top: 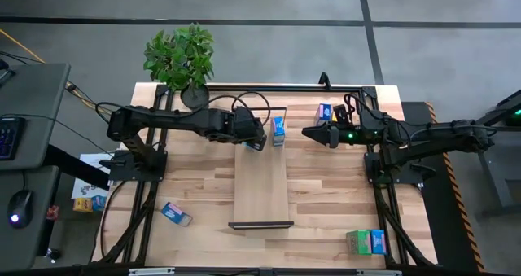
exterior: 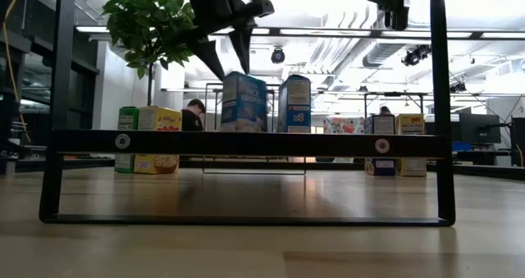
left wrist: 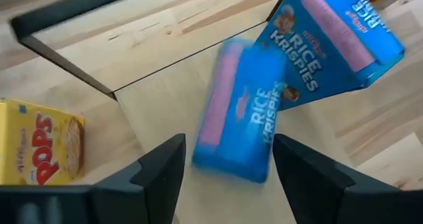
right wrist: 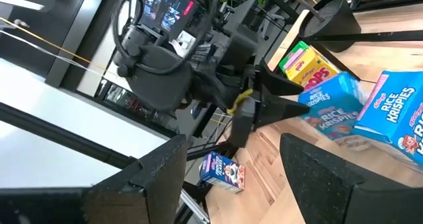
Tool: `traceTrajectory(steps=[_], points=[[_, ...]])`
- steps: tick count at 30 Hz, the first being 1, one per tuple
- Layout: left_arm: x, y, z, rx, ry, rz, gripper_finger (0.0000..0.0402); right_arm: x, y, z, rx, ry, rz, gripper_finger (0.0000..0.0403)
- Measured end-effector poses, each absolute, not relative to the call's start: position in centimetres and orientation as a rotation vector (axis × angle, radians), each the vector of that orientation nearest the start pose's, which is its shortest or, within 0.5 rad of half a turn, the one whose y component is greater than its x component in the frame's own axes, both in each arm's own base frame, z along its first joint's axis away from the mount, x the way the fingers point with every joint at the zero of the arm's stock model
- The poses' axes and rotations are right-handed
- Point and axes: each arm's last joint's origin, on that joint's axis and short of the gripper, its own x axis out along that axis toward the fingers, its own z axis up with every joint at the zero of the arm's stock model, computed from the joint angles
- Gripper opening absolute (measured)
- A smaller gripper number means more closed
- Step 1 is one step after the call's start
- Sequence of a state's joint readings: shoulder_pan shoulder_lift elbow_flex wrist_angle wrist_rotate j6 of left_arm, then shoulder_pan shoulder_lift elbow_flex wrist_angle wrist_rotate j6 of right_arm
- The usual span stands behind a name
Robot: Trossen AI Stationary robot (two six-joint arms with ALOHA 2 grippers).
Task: Stack cereal on shelf
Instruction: Put the left light blue cereal box on the shelf aligned with the other light blue cereal box
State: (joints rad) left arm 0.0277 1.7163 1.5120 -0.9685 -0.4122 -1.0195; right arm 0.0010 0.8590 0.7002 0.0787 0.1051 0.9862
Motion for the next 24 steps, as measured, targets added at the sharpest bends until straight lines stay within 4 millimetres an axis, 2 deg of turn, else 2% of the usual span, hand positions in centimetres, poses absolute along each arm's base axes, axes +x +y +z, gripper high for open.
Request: traceTrajectory(steps=[6, 11, 14, 18, 21, 24], points=[[34.8, 2.8, 29.3, -0.645, 0.806, 0.903, 0.0227, 19.5, -0.3, 31.6, 0.981, 0.022, -0.135, 0.0236], [35.0, 3.3, 30.9, -0.577, 0.792, 0.852, 0.0228, 19.5, -0.3, 31.6, 0.981, 0.022, -0.135, 0.0236], [34.8, 3.5, 32.9, -0.51, 0.766, 0.791, 0.0227, 19.5, -0.3, 31.6, 0.98, 0.022, -0.135, 0.0236], [33.5, 3.3, 35.5, -0.357, 0.73, 0.741, 0.0226, 19.5, -0.4, 31.6, 0.976, 0.008, -0.16, 0.0236], [31.8, 2.5, 35.8, -0.274, 0.726, 0.78, 0.0201, 19.5, -0.4, 31.6, 0.972, -0.002, -0.179, 0.0236], [29.9, 1.3, 34.1, -0.273, 0.753, 0.792, 0.014, 19.5, -0.4, 31.6, 0.959, -0.001, -0.179, 0.0236]])
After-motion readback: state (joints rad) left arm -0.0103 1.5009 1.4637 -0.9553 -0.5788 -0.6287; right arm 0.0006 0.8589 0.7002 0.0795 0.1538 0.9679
